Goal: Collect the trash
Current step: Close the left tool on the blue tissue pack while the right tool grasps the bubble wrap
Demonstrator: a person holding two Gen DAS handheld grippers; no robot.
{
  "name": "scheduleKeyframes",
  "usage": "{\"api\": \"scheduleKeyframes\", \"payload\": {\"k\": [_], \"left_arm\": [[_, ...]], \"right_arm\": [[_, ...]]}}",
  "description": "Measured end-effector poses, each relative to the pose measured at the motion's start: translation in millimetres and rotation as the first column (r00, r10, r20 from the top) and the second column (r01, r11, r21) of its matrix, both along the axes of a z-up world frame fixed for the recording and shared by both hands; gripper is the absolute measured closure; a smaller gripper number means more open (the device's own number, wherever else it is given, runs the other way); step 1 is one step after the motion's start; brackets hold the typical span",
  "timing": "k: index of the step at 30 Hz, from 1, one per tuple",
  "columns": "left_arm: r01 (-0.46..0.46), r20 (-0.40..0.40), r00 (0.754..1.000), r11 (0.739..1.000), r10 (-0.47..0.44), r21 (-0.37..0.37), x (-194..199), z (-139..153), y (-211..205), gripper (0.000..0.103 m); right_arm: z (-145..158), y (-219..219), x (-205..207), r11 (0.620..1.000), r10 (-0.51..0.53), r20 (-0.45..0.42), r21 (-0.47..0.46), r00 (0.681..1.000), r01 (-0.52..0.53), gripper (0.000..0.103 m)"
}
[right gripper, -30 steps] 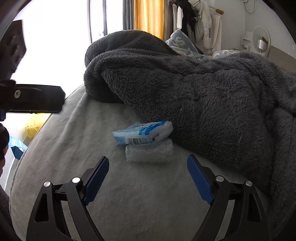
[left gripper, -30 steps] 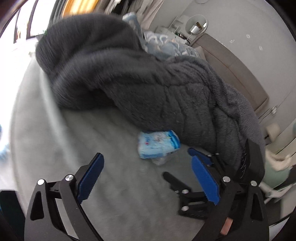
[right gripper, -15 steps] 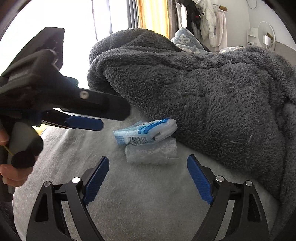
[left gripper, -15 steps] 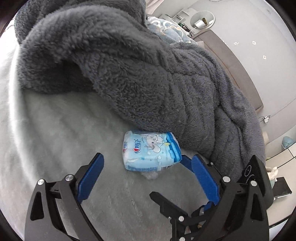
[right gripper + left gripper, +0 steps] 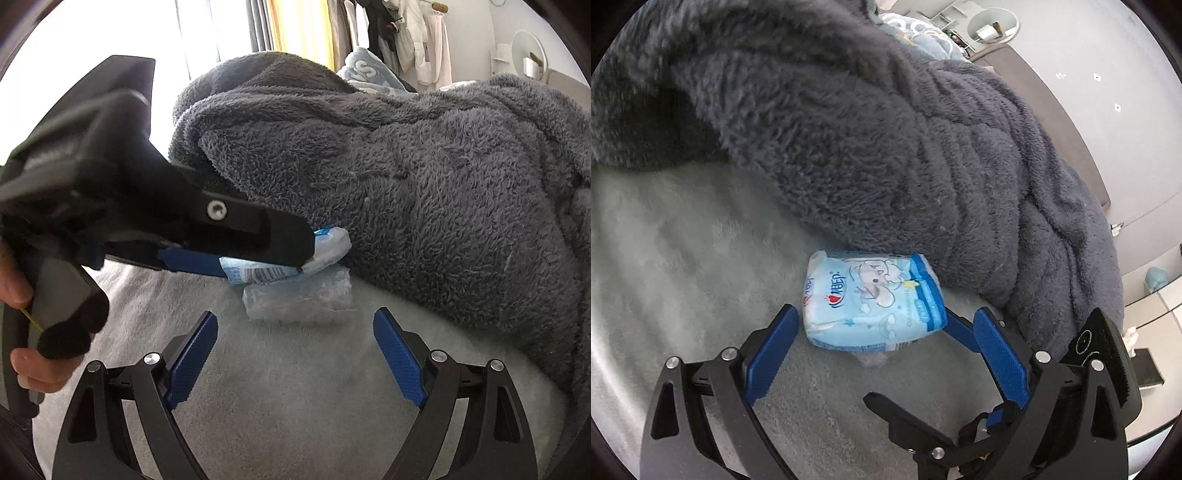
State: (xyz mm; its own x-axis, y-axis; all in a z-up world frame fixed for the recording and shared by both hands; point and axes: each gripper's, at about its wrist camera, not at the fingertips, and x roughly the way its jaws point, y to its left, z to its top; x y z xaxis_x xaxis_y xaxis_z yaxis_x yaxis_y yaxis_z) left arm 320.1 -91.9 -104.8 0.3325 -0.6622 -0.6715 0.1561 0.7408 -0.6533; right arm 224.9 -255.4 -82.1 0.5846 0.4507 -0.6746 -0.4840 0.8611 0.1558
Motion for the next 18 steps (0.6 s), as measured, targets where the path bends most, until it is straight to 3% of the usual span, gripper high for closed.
{"api": "scheduleKeyframes", "payload": {"k": [4,6,8,17,18], "left_arm": [[-0.007,-0.012,1.0,1.0,0.007,-0.02,3,-5,0,0.011],[0.005,-0.004,1.0,1.0,-0.005,-0.008,4,-4,-3,0.023],[0.015,0.004,1.0,1.0,-0.015,-0.002,4,-4,-4,0.028],[0.021,0.058,0.998,1.0,-0.022,0.022,1,10,4,0.028],[0.017,0.06,0.998,1.0,-0.018,0.023,1,13,6,0.028]], "right_arm": [[0,-4,0,1.0,-0.005,-0.008,0.016,1.0,0.005,0.016],[-1,-3,0,1.0,-0.002,-0.01,0.014,1.0,0.002,0.016],[0,-1,-1,1.0,-0.001,-0.011,0.01,1.0,0.001,0.016],[0,12,17,1.0,-0.011,-0.021,-0.017,1.0,0.011,0.016],[-1,14,20,1.0,-0.013,-0.027,-0.022,1.0,0.013,0.021]]}}
